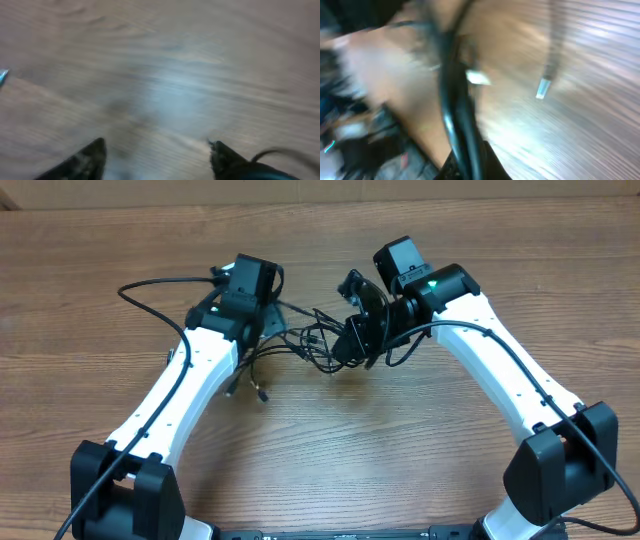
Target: Untangle cables
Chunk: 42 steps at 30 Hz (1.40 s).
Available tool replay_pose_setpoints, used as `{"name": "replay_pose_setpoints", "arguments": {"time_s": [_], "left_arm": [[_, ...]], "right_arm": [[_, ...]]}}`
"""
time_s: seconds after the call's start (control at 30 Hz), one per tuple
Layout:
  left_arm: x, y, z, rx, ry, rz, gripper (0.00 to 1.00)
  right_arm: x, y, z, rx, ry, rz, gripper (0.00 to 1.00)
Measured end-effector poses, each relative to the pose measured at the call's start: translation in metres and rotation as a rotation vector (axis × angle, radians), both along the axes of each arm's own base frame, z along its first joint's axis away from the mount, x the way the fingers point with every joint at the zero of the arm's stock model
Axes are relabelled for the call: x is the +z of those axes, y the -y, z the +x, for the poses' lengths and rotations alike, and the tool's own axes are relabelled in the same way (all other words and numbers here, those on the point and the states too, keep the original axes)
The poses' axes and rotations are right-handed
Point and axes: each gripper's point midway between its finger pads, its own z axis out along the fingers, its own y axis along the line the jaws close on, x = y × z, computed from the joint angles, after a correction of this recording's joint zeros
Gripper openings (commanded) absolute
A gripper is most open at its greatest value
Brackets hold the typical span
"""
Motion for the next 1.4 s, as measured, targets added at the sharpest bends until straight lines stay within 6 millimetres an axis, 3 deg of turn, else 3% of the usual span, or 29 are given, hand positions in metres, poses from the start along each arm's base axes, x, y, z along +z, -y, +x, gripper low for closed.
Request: {"name": "replay_pose_setpoints", "arguments": {"time_s": [0.03, 0.2, 0.37, 0.4, 0.5, 0.53, 0.6, 0.63, 0.7, 0.73, 0.8, 0.87, 0.97, 1.13, 1.2, 1.3, 1.4], "left_arm": [[-0.004, -0.006, -0.006, 0.016, -0.036, -0.004, 0.04], [-0.011, -0.02, -0.016, 0.056, -0.093, -0.014, 0.04], [-0.013, -0.019, -0.016, 0.01, -0.104, -0.005, 0.04], [-0.012, -0.03, -0.016, 0.023, -0.105, 0.039, 0.04], [-0.008, -0.098, -0.015, 0.19, -0.098, 0.16, 0.04], [-0.007, -0.099, -0.015, 0.192, -0.097, 0.167, 0.04], [-0.008, -0.095, -0.014, 0.181, -0.098, 0.157, 0.04], [-0.009, -0.091, -0.013, 0.165, -0.097, 0.134, 0.04], [-0.01, -0.083, -0.009, 0.123, -0.093, 0.103, 0.14], [-0.01, -0.079, -0.007, 0.086, -0.089, 0.092, 0.58], [-0.01, -0.074, -0.006, 0.037, -0.093, 0.09, 0.81], [-0.011, -0.067, -0.006, -0.015, -0.099, 0.067, 0.91], [-0.003, -0.046, 0.0, -0.148, -0.088, 0.002, 0.92], [0.057, 0.024, 0.01, -0.539, 0.034, -0.254, 0.84], [0.061, 0.04, -0.001, -0.613, 0.02, -0.336, 0.8], [0.057, 0.047, -0.02, -0.682, -0.034, -0.38, 0.75], [0.05, 0.051, -0.036, -0.825, -0.05, -0.356, 0.76]], "right_arm": [[-0.006, 0.005, 0.006, -0.078, 0.003, -0.073, 0.04], [-0.013, 0.016, 0.011, -0.215, -0.006, -0.191, 0.04], [-0.019, 0.039, 0.015, -0.305, 0.003, -0.312, 0.05], [-0.023, 0.055, 0.014, -0.34, 0.01, -0.394, 0.06], [-0.027, 0.114, 0.031, -0.511, 0.063, -0.589, 0.16], [-0.027, 0.114, 0.032, -0.507, 0.069, -0.592, 0.17], [-0.027, 0.108, 0.035, -0.457, 0.077, -0.553, 0.16], [-0.026, 0.097, 0.036, -0.408, 0.076, -0.495, 0.11], [-0.024, 0.081, 0.035, -0.341, 0.065, -0.41, 0.07], [-0.02, 0.061, 0.032, -0.248, 0.058, -0.3, 0.05], [-0.014, 0.044, 0.026, -0.17, 0.049, -0.206, 0.04], [-0.004, 0.022, 0.017, -0.069, 0.035, -0.073, 0.04], [0.013, -0.001, 0.005, 0.041, 0.02, 0.091, 0.04], [0.041, -0.025, -0.013, 0.162, -0.008, 0.315, 0.04], [0.046, -0.029, -0.016, 0.179, -0.014, 0.356, 0.04], [0.051, -0.031, -0.017, 0.181, -0.021, 0.384, 0.04], [0.054, -0.033, -0.013, 0.169, -0.017, 0.406, 0.04]]}}
